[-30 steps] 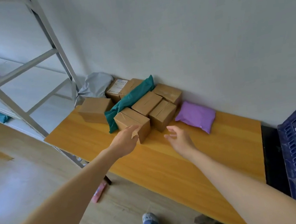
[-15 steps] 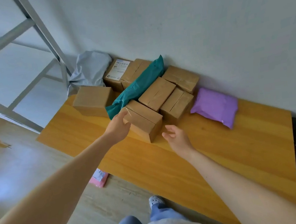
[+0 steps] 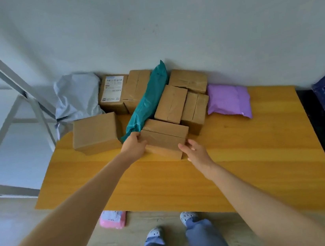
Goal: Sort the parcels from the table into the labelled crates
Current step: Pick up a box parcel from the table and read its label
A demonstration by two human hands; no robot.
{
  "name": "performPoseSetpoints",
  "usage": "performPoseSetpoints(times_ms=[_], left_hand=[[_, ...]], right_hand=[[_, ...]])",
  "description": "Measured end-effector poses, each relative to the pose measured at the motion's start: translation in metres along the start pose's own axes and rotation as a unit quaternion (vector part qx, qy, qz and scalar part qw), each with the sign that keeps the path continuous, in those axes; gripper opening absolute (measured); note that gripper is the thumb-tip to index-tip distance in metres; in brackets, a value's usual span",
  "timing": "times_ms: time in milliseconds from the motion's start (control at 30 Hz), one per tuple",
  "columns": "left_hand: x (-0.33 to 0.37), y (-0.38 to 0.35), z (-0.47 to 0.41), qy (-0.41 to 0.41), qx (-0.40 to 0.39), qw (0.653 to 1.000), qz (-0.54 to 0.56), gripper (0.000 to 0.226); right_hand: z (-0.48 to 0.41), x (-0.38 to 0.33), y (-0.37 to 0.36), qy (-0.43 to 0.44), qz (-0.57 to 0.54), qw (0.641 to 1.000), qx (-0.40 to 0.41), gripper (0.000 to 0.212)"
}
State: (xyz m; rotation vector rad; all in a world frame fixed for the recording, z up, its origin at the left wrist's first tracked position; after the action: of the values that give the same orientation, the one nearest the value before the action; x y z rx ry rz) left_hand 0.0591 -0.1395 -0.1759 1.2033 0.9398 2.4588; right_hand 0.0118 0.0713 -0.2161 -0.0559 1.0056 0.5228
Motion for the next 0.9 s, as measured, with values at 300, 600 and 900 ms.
performPoseSetpoints(times_ms=[300,600,900], left_hand=[[-0.009,-0.001,-0.012,-0.027,-0.064,0.997,0.043,0.046],[0.004,0.006,0.002,-0.052,-0.1,0.982,0.153,0.045],[0.048,0.032,0.016,-0.103,-0.115,0.961,0.229,0.049]], right_hand=[[0.01,0.001,-0.019,-0.029,-0.06,0.996,0.066,0.073],[0.037,-0.007,0.004,0.012,-0.097,0.983,0.158,0.059],[0.069,-0.048,0.034,0.084,-0.112,0.952,0.272,0.036]])
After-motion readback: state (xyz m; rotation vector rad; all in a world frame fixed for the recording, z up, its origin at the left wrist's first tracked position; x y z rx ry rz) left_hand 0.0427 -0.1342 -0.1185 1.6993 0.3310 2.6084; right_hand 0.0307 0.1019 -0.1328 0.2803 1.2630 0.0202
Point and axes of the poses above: each hand's wrist, its own z-axis away from the middle knuckle, its own y-axis out of the back of the hand, x = y × z, the point moved 7 cm from there along -z, towards the middle knuckle, and after that the axes turned 2 degrees about x, right-handed, at the moved point
